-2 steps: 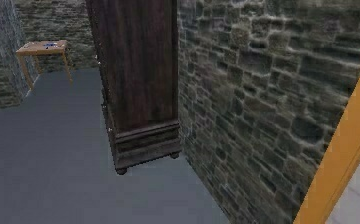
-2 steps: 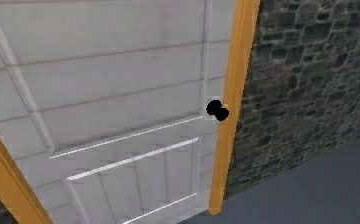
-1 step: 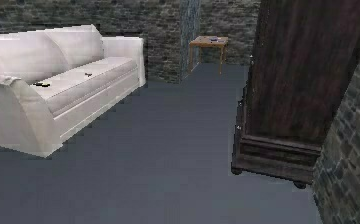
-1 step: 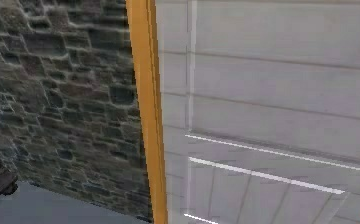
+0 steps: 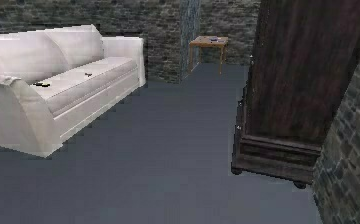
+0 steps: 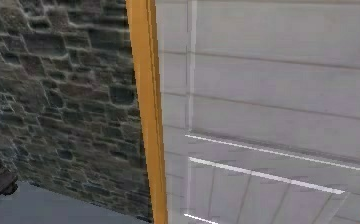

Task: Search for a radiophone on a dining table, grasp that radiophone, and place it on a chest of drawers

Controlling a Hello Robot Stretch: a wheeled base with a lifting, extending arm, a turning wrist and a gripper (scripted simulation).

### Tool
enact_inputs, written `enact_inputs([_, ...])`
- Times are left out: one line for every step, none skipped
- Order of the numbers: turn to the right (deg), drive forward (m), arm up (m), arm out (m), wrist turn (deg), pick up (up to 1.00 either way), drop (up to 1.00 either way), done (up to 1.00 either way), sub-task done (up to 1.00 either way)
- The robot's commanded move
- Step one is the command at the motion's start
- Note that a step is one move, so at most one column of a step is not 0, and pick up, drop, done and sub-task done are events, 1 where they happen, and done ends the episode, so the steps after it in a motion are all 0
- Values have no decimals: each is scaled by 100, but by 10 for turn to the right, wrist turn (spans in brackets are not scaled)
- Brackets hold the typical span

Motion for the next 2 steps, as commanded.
enact_inputs([-120,0,0,0,0,0,0,0,0])
enact_inputs([450,0,0,0,0,0,0,0,0])
